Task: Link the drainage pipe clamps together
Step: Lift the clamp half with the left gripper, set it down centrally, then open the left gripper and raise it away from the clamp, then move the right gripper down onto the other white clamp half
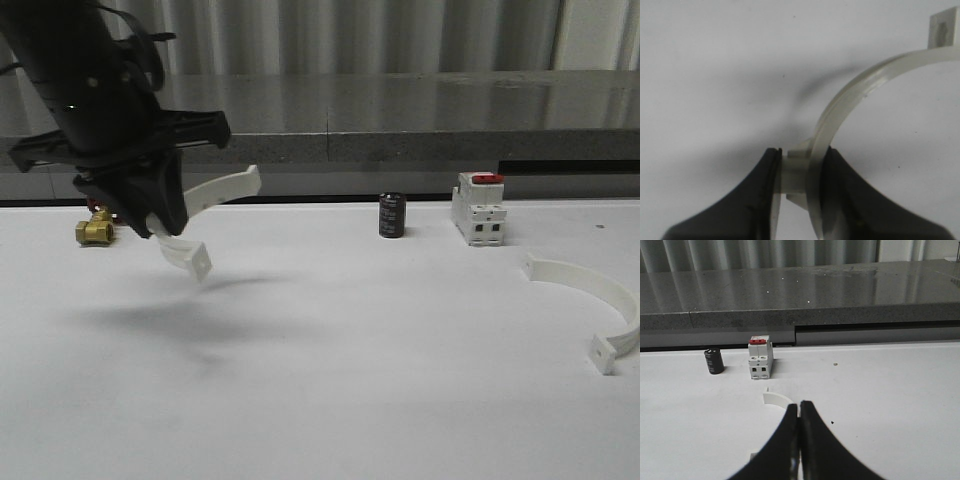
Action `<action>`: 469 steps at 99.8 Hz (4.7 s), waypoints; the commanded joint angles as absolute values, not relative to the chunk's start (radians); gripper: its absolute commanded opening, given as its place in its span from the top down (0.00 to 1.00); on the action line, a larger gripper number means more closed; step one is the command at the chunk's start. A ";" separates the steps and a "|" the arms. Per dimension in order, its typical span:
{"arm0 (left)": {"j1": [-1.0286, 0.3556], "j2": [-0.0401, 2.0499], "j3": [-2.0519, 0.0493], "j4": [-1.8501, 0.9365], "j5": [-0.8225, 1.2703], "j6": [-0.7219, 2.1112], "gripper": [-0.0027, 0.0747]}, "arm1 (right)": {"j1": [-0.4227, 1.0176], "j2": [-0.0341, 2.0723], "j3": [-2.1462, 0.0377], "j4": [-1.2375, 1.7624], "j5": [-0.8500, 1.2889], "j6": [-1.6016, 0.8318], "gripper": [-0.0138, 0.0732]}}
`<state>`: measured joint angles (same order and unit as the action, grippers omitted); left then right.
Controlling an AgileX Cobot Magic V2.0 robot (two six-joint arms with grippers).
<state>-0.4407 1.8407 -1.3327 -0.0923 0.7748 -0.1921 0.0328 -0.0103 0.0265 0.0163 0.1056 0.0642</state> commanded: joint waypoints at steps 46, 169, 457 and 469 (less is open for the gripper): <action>-0.502 1.965 -1.442 -0.084 0.755 -0.265 0.95 | 0.026 -0.029 0.010 0.007 0.025 0.058 0.92; -0.502 1.864 -1.442 -0.085 0.696 -0.201 0.21 | 0.026 -0.029 0.010 0.007 0.025 0.058 0.92; -0.022 0.277 -0.512 -0.199 0.634 0.135 0.99 | 0.026 1.039 -0.830 0.022 0.610 0.058 0.91; -0.022 0.277 -0.512 -0.199 0.634 0.135 0.99 | 0.026 1.095 -0.830 0.045 0.618 0.058 0.80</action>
